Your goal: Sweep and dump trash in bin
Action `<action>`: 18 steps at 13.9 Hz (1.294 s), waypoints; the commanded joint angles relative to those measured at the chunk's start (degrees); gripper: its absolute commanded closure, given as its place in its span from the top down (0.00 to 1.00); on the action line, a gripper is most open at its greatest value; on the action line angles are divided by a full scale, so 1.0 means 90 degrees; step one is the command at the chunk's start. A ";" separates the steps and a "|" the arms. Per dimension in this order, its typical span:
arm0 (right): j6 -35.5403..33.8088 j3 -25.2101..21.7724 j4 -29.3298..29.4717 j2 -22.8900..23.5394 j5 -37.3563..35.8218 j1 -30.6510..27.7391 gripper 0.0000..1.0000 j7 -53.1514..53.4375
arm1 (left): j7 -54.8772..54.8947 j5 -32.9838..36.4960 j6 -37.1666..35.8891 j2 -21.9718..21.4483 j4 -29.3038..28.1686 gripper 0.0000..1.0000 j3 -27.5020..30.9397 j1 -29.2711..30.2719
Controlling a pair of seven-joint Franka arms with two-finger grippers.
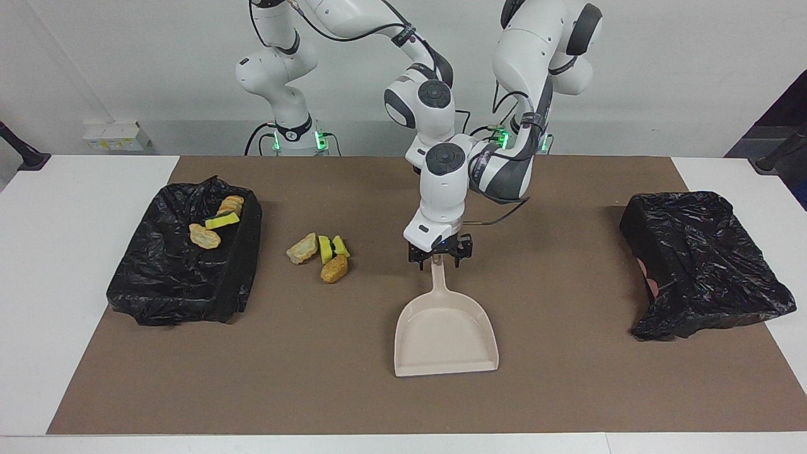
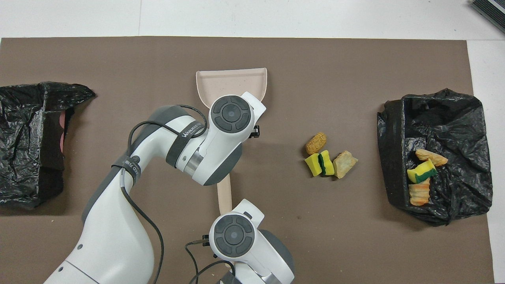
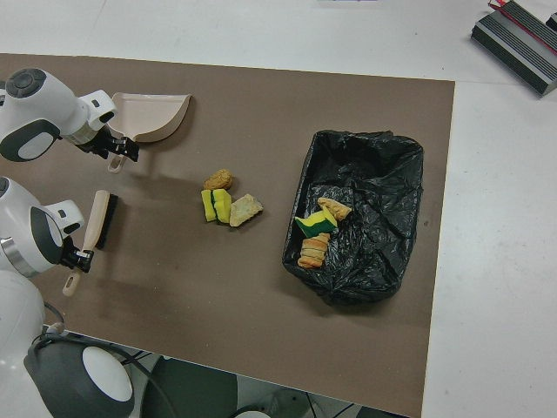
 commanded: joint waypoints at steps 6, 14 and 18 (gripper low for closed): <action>-0.2980 0.0009 0.0101 -0.1773 -0.0417 -0.1695 0.00 -0.0994 | 0.0653 0.0084 -0.0207 -0.0214 0.0051 0.00 0.0049 0.0275; -0.3220 0.0029 -0.0074 -0.1717 -0.2807 -0.3627 0.00 -0.3142 | 0.5446 0.0055 -0.2110 -0.0703 0.0490 0.00 0.0127 0.1203; -0.2624 0.0058 -0.0337 -0.1209 -0.3181 -0.4012 0.00 -0.2903 | 0.8274 0.0093 -0.2152 -0.0664 0.0579 0.00 0.0128 0.1400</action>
